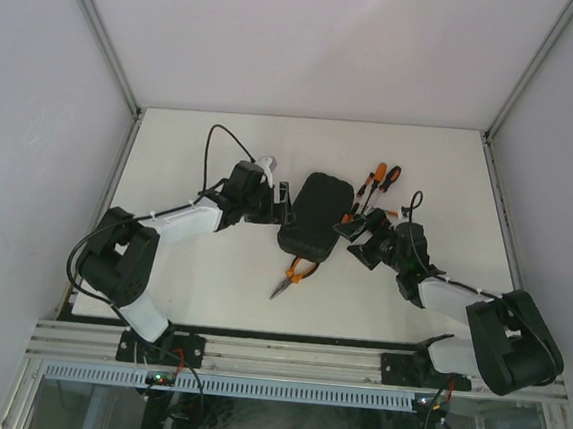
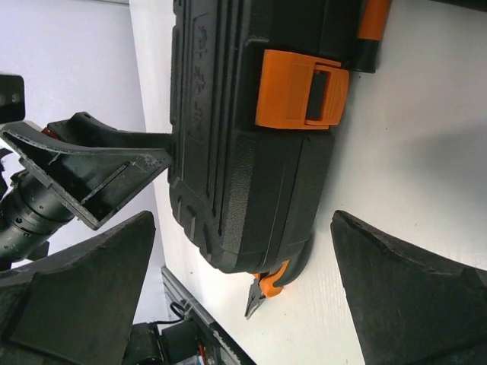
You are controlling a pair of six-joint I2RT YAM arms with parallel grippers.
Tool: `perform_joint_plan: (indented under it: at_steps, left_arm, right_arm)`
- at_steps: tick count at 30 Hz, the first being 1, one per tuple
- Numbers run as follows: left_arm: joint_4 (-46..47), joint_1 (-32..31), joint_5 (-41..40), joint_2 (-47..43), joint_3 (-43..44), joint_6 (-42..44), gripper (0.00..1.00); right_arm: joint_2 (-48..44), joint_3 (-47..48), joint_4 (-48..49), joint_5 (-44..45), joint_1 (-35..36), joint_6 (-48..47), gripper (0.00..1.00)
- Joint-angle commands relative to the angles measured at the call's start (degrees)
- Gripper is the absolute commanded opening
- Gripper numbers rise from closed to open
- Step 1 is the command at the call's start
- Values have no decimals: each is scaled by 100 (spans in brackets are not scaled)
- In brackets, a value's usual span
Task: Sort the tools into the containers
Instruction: Open the storage box at the center of the board.
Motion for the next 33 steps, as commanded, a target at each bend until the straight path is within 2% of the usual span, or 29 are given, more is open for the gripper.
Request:
perform_joint_plan:
  at_steps: [1, 10, 16, 20, 27, 33]
  left_arm:
    - [196, -47, 189, 80, 381, 46, 83]
    - [315, -53, 324, 240, 294, -61, 72]
    - [394, -60, 390, 294, 186, -126, 66]
    - [415, -63, 408, 307, 116, -137, 64]
    - [636, -64, 572, 290, -157, -310, 62]
    - [752, -64, 606, 140, -385, -386, 62]
  right_arm:
    - [383, -27, 939, 43, 70, 491, 98]
    - [1939, 6, 2747, -267, 188, 1330, 95]
    - [2653, 110, 3434, -239, 325, 1778, 93]
    - [3044, 220, 3946, -189, 446, 2013, 89]
    - [3448, 479, 4530, -147, 561, 2150, 74]
    - [3268, 595, 4394, -122, 562, 1865, 50]
